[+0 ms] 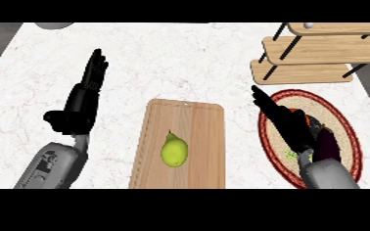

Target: Pick the squash from the placemat and place it in the tiered shelf

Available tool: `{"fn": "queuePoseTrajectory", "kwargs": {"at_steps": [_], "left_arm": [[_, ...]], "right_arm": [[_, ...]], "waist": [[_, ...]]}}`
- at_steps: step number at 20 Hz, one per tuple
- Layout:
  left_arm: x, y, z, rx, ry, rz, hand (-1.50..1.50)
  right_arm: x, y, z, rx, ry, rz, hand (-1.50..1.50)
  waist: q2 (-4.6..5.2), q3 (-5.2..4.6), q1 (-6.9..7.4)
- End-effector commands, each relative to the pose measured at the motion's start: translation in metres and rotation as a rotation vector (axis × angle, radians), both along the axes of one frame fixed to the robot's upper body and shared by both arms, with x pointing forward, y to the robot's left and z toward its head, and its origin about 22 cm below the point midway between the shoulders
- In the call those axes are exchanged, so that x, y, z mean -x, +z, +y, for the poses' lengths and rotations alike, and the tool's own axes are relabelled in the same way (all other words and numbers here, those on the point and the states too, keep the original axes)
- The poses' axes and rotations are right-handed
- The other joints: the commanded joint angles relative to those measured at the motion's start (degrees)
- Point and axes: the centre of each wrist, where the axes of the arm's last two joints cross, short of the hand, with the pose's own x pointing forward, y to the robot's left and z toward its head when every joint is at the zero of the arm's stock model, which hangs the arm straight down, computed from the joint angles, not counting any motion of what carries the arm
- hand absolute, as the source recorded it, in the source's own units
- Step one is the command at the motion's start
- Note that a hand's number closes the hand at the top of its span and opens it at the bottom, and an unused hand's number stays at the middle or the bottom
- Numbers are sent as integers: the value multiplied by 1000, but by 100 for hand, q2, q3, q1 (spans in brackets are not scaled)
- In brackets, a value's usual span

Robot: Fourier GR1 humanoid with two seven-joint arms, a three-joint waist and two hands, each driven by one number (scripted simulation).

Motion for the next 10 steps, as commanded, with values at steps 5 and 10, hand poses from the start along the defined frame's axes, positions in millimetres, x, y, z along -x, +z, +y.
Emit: {"fn": "queuePoseTrajectory", "kwargs": {"at_steps": [5, 10], "left_arm": [[42, -63, 62, 66, 199, 456, 0], [56, -81, 55, 139, 148, 650, 0]], "right_arm": [[-7, 92, -135, 104, -371, -475, 150], [44, 51, -234, 274, -720, -219, 150]], "waist": [[-47, 166, -280], [42, 185, -135]]}}
